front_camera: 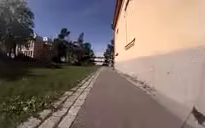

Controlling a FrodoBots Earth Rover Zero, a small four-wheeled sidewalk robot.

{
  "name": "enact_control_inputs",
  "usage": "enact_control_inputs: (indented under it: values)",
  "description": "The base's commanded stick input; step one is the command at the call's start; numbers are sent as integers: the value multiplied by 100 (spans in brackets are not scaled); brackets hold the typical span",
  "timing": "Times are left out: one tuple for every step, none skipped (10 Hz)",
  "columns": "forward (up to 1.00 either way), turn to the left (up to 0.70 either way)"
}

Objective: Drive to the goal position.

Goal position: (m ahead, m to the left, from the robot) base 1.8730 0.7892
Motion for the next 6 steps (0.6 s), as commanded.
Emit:
enact_control_inputs:
  values:
    - [70, -13]
    - [70, -21]
    - [70, -34]
    - [70, -13]
    - [70, 0]
    - [70, 0]
